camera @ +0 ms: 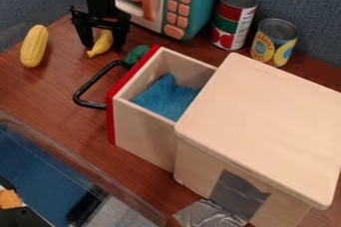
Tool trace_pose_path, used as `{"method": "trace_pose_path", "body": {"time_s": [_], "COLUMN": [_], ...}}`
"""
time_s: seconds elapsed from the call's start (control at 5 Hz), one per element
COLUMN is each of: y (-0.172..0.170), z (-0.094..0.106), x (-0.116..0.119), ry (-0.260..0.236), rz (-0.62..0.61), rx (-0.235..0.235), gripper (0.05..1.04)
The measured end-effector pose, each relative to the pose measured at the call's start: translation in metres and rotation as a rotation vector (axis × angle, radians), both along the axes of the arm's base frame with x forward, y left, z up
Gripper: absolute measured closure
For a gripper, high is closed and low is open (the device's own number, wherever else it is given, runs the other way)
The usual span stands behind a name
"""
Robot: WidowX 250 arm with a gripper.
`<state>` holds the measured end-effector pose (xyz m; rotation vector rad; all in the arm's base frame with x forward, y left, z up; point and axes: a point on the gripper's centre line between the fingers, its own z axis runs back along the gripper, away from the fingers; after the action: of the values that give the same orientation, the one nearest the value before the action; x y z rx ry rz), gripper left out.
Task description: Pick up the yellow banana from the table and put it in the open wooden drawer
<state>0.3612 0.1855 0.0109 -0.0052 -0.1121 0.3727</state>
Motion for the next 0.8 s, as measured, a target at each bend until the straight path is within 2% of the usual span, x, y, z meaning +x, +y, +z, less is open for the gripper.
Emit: {"method": "trace_pose_path", "body": {"time_s": [0.2,0.4,0.8], "y": [0.013,0.013,-0.009], "z": [0.0,0.001,0.078], "x": [-0.001,-0.004,-0.027], "ry": [-0.014,-0.012,-0.125], "rz": [0.05,0.05,0.021], "rx": [0.001,-0.024,-0.096], "gripper": [0.433,0.689,0.699]}}
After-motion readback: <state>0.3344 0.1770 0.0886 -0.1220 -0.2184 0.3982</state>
